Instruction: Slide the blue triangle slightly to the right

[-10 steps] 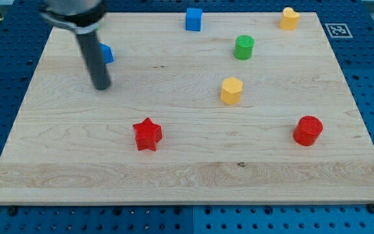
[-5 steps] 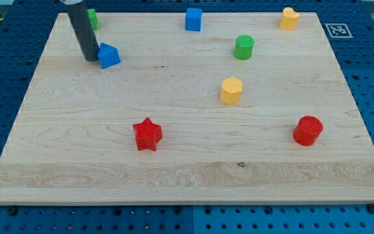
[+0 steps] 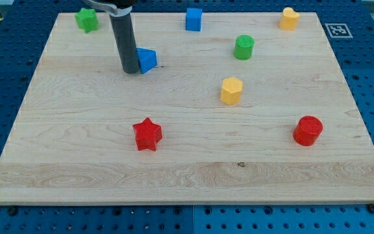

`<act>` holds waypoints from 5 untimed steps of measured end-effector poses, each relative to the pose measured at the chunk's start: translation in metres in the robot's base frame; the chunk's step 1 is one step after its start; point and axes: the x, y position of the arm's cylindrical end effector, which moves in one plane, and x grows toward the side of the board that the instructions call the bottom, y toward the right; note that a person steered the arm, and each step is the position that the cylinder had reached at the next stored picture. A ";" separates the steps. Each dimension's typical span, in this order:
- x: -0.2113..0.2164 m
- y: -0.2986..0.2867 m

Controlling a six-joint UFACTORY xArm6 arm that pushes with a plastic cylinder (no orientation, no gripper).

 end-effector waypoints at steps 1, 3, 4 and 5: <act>0.000 0.000; 0.014 -0.005; 0.014 -0.005; 0.034 -0.009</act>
